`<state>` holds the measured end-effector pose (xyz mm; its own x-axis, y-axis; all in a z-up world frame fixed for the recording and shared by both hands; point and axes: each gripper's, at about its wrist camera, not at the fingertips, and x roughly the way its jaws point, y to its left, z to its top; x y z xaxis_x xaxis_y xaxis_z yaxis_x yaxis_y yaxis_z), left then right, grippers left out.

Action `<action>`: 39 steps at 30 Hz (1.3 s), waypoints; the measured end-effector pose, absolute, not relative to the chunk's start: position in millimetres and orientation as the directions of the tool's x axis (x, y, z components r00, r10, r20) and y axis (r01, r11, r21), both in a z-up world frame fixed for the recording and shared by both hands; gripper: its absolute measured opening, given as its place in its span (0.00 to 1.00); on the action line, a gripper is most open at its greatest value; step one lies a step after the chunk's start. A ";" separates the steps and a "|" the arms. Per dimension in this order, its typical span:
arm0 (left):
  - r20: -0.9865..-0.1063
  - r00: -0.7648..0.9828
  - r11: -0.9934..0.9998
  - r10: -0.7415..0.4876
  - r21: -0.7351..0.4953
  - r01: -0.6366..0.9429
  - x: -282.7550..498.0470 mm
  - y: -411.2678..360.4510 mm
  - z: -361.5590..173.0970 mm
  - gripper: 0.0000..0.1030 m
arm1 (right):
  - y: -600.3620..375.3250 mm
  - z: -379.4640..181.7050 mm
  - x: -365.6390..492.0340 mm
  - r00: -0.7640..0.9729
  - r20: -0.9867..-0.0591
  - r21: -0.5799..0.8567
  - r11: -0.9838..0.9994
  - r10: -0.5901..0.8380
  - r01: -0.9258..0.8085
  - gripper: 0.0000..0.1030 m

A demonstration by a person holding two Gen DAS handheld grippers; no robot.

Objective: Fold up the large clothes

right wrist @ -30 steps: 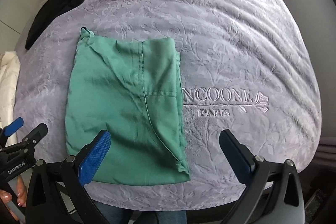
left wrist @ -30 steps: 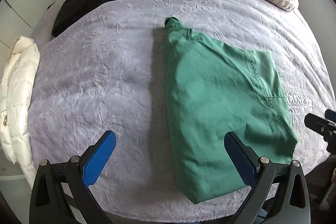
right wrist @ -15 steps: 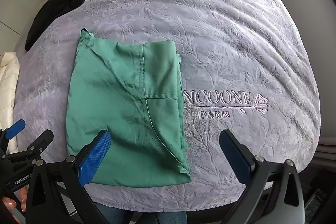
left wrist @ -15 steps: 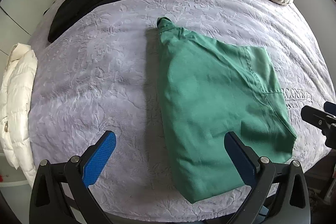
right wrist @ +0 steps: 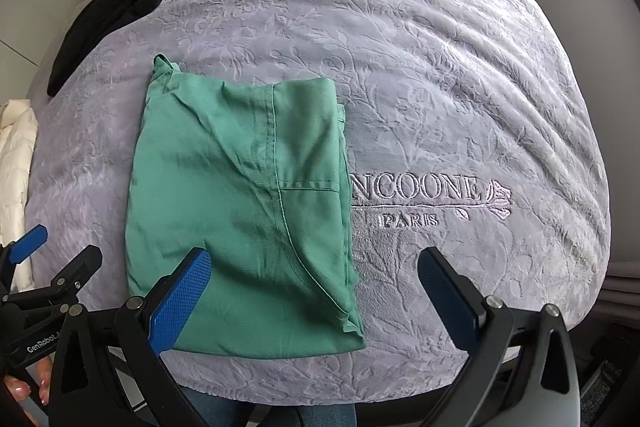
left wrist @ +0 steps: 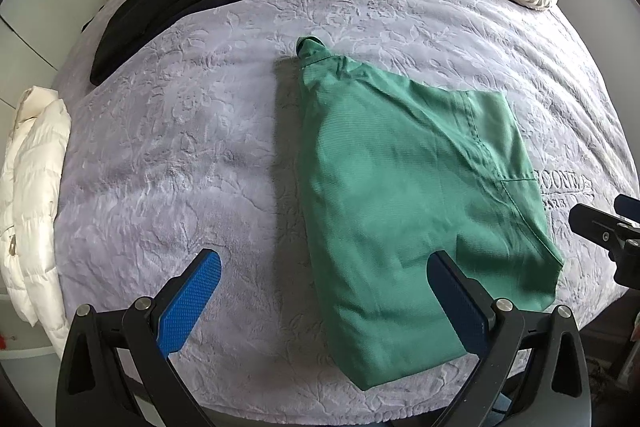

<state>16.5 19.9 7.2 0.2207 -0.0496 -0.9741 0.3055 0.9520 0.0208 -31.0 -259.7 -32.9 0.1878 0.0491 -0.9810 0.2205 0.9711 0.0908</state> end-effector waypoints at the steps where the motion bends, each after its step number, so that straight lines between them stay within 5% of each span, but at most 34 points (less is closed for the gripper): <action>1: -0.974 0.220 0.952 -0.050 0.021 0.306 16.8 20.1 7.1 1.00 | -259.8 -32.9 -30.9 0.187 -0.981 0.090 0.971 0.049 0.221 1.00; 39: -0.975 0.219 0.958 -0.047 0.019 0.288 12.4 20.8 8.6 1.00 | -259.9 -31.4 -29.4 0.191 -0.980 0.094 0.976 0.056 0.198 1.00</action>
